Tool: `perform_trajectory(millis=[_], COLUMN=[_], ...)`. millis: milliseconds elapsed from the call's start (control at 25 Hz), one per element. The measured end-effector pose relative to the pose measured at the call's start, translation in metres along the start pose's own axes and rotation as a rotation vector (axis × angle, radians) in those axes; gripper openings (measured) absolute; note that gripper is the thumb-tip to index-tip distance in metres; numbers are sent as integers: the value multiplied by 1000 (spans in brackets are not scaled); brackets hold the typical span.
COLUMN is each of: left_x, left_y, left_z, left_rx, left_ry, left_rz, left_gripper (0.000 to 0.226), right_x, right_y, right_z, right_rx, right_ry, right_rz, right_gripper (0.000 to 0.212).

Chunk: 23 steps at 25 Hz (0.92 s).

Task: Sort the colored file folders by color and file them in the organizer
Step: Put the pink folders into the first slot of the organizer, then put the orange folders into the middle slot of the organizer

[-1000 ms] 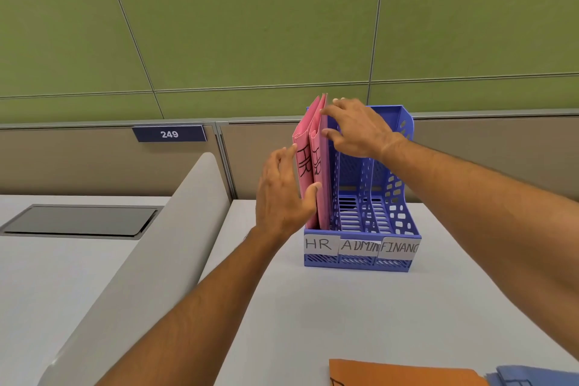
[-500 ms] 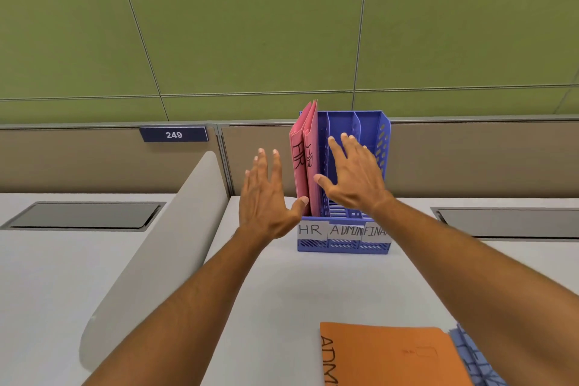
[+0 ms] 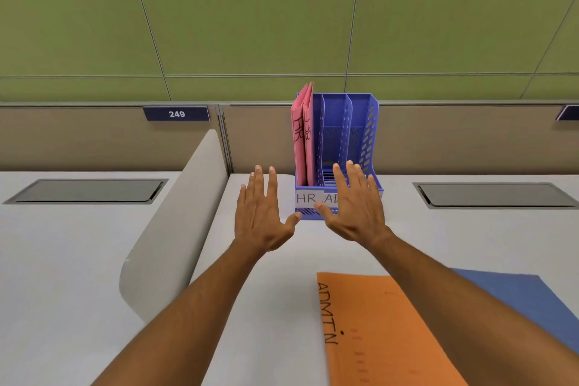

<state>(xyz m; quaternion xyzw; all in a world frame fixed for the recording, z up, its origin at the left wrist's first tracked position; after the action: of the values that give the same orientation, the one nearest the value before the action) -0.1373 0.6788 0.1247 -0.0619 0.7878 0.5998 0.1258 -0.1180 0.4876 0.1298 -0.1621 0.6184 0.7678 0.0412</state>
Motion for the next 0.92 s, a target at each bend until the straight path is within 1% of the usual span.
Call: perform_trajectory(millis=[160, 480, 600, 760, 920], left_x=[34, 101, 121, 139, 158], left_y=[-14, -43, -61, -78, -95], left_z=[3, -2, -9, -22, -35], left_rx=[-18, 37, 56, 69, 89], left_ry=[0, -32, -49, -82, -87], left_rz=[56, 154, 189, 217, 270], left_gripper=[102, 103, 103, 104, 106], right_x=[42, 128, 156, 185, 205], right_y=[-7, -31, -33, -34, -34], right_z=[-4, -1, -7, -19, -32], right_rx=[-9, 65, 100, 113, 106], right_ry=[-44, -159, -201, -254, -272], right_rz=[18, 114, 125, 160, 169], right_gripper=[95, 95, 97, 95, 99])
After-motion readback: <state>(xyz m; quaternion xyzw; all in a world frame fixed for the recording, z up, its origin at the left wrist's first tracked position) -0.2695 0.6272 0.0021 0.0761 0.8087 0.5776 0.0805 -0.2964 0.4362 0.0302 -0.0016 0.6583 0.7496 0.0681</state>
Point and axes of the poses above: each hand's wrist, its own x-axis away from the middle knuckle, its own y-axis out of the back of the hand, z = x × y, the point moved 6 cm from there along -x, towards the middle knuckle, and after that the axes turned 2 degrees about z, right-handed, at the moved point
